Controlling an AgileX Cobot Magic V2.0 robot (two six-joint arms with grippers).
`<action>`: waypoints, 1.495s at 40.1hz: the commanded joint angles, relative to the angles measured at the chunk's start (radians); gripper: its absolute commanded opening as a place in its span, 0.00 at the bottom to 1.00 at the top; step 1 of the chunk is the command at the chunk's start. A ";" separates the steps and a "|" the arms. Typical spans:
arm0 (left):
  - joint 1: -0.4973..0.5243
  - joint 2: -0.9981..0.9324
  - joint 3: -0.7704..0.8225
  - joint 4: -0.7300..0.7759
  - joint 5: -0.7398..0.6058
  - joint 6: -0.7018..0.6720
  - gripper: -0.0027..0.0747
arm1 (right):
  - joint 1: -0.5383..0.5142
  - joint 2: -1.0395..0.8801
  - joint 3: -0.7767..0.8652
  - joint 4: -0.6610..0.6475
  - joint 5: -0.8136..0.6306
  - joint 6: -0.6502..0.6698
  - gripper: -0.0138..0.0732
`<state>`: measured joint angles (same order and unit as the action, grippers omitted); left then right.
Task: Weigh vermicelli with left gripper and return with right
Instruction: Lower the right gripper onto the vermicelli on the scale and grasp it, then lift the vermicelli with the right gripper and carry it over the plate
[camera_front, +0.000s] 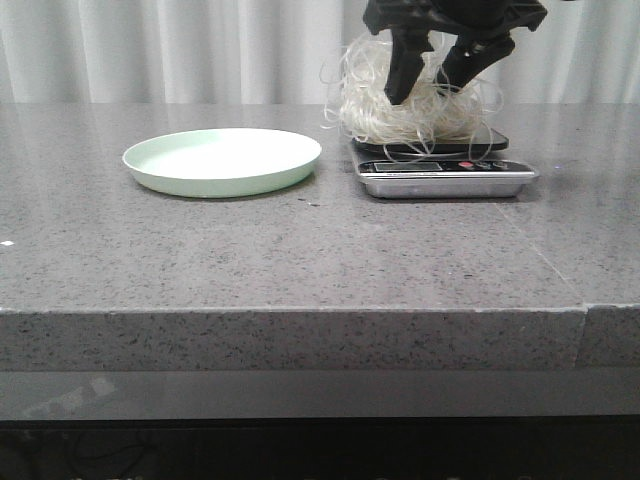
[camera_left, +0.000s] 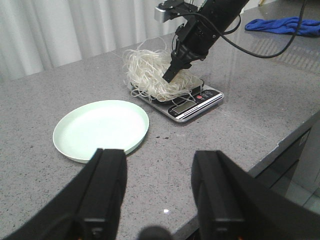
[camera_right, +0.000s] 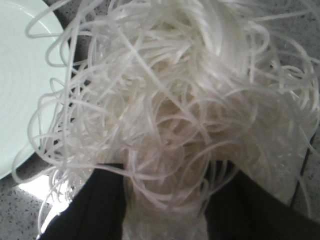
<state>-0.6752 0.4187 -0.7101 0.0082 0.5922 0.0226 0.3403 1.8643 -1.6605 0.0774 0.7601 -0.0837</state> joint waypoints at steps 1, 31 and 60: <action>-0.006 0.006 -0.025 -0.008 -0.078 -0.012 0.56 | 0.001 -0.046 -0.033 -0.017 -0.008 -0.014 0.48; -0.006 0.006 -0.025 -0.008 -0.078 -0.012 0.56 | 0.026 -0.064 -0.351 -0.008 0.226 -0.014 0.34; -0.006 0.006 -0.025 -0.008 -0.078 -0.012 0.56 | 0.293 0.019 -0.489 0.014 -0.084 -0.014 0.34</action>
<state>-0.6752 0.4187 -0.7101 0.0082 0.5922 0.0205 0.6219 1.9190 -2.1099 0.0891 0.7876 -0.0857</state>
